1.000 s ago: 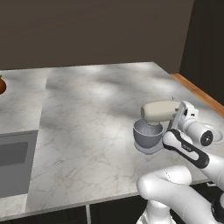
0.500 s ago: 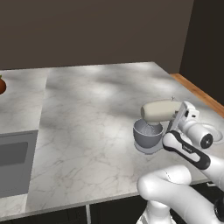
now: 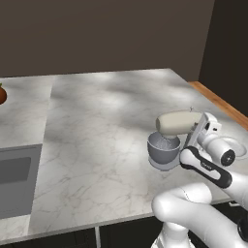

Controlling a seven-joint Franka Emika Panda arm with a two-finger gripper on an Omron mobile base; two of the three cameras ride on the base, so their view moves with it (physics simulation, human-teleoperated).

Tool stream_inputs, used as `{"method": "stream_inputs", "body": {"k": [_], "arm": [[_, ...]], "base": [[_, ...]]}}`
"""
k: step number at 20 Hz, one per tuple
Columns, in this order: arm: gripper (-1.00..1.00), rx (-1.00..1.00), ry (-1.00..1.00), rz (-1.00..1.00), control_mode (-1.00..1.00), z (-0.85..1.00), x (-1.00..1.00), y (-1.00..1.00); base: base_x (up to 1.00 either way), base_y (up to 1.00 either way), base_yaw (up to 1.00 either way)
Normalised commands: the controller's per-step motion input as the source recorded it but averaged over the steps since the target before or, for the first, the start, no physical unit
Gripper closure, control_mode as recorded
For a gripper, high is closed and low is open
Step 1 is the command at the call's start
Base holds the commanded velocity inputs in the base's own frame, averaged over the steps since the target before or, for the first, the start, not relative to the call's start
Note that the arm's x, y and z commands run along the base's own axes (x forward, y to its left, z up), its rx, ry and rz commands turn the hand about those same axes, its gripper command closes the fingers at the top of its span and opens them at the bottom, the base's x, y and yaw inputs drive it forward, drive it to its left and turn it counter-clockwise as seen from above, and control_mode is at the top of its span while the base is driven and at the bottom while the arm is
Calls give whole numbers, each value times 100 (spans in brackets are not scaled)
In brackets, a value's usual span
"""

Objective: Add butter and sugar cubes to the stand mixer bowl and then turn on the stand mixer to begin making frosting.

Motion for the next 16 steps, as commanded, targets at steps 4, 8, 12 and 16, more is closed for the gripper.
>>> {"method": "stream_inputs", "body": {"k": [4, 8, 12, 16], "arm": [[100, 18, 0, -5, -100, 0, 0, -18], [100, 28, 0, -5, -100, 0, 0, -21], [100, 30, 0, -5, -100, 0, 0, -18], [100, 30, 0, -3, -100, 3, 0, -10]], "base": [[0, 0, 0], [0, 0, 0], [0, 0, 0], [0, 0, 0]]}}
